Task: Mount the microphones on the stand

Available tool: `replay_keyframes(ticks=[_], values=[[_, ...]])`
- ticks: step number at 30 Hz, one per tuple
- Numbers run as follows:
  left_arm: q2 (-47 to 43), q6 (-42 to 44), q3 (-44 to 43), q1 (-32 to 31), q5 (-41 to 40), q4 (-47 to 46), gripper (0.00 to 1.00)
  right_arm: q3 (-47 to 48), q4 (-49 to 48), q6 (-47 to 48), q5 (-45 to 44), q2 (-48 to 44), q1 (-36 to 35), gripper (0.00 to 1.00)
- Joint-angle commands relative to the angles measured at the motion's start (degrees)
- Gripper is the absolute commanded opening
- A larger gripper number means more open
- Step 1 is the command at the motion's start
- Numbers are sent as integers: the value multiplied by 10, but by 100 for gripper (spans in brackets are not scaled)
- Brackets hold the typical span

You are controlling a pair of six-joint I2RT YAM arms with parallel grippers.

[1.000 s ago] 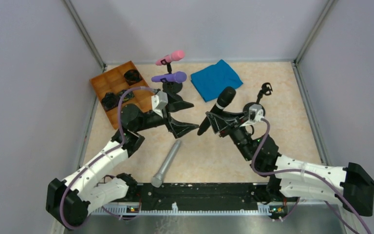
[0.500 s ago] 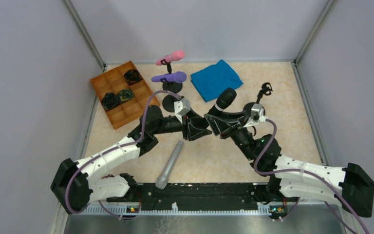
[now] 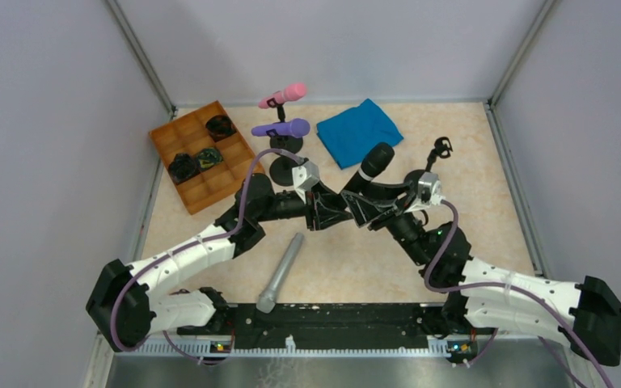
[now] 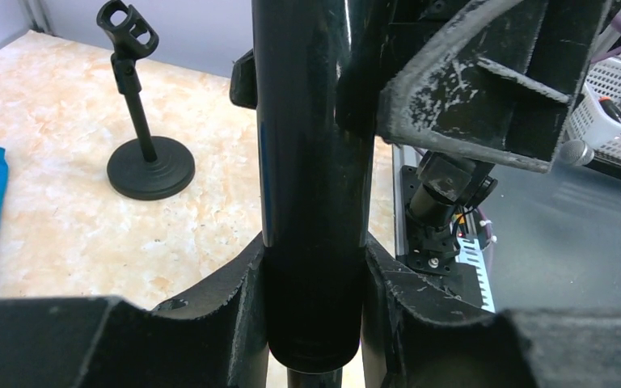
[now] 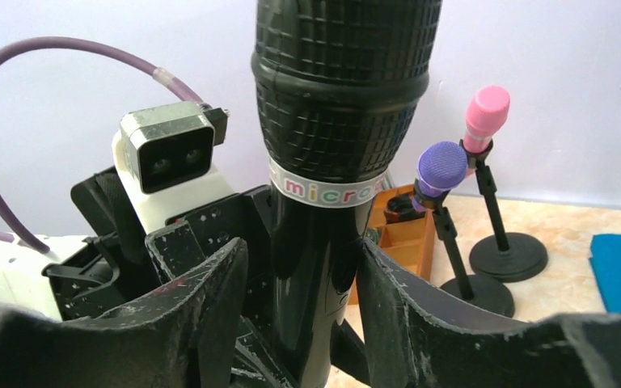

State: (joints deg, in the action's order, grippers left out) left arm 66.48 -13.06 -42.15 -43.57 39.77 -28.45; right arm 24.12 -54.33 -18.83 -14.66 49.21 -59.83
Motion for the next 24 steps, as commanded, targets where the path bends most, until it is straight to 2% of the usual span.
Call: replay_keyframes(ticks=[1, 10, 19, 21, 24], values=[[-10, 15, -6, 6, -25, -11, 0, 48, 26, 41, 21, -28, 6, 52], [-8, 19, -3, 6, -2, -10, 0, 93, 112, 26, 39, -34, 34, 56], [-10, 26, 2, 6, 26, -12, 0, 110, 117, -1, 27, -20, 55, 56], [-10, 28, 2, 6, 30, -12, 0, 110, 114, -5, 32, -17, 57, 55], [-8, 28, 3, 6, 32, -12, 0, 108, 105, -10, 45, -11, 59, 43]])
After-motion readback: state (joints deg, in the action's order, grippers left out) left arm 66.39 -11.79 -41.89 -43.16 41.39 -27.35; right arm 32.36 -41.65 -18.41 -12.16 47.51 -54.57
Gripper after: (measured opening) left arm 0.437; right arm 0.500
